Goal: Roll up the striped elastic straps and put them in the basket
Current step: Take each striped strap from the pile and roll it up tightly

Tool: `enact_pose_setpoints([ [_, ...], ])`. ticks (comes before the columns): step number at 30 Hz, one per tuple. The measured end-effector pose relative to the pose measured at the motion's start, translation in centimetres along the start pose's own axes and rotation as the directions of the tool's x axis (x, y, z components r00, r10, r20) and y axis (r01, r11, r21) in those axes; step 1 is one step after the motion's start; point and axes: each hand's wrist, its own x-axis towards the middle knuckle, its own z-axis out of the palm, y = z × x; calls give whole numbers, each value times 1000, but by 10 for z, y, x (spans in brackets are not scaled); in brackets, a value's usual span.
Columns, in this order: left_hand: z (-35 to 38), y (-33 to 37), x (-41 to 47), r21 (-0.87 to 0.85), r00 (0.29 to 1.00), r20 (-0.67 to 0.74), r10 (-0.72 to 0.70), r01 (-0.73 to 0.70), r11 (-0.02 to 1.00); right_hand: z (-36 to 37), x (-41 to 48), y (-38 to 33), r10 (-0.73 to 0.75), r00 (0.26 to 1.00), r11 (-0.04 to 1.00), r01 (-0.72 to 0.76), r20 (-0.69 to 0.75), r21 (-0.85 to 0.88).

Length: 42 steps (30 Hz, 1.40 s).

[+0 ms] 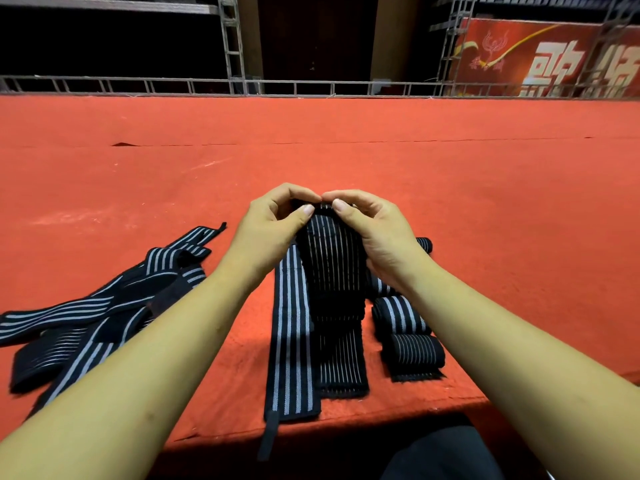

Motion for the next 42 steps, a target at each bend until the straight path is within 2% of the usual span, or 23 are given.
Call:
enact_pose_setpoints([
  [3,1,1,-1,73,999,7,43,-43,996,-3,2,1,-24,1000,993,23,-6,-113],
  [7,5,0,-3,25,997,-15,-70,70,997,-4,4,-3,-101,994,971,91,-32,-222],
  [11,9,-2,-4,1,992,7,-127,127,992,-5,4,-3,-95,995,960,91,-4,-265],
  [17,11,0,-3,36,996,-75,-43,45,998,-2,1,-5,-61,998,977,59,-3,-207],
  [21,10,1,-4,130,999,-44,31,-26,991,-3,0,-2,-63,998,952,62,5,-298],
  [24,10,-2,-5,137,999,-33,35,-30,990,-3,0,0,-68,997,960,55,-38,-275],
  [29,14,-2,-6,109,992,-51,-116,121,987,-1,-1,-4,-154,987,932,131,-43,-339],
  [31,15,0,-6,101,989,-61,-136,142,985,0,-3,-5,-145,989,935,130,-23,-330],
  [35,14,-2,-4,64,993,-108,-50,57,996,5,-7,-4,-103,995,966,98,-7,-239],
  [39,12,-2,-5,89,994,-101,41,-32,995,9,-7,-3,-73,997,944,59,-30,-325],
  [42,10,-3,-8,72,997,-66,32,-27,997,7,-7,-2,-110,993,934,94,-29,-344],
])
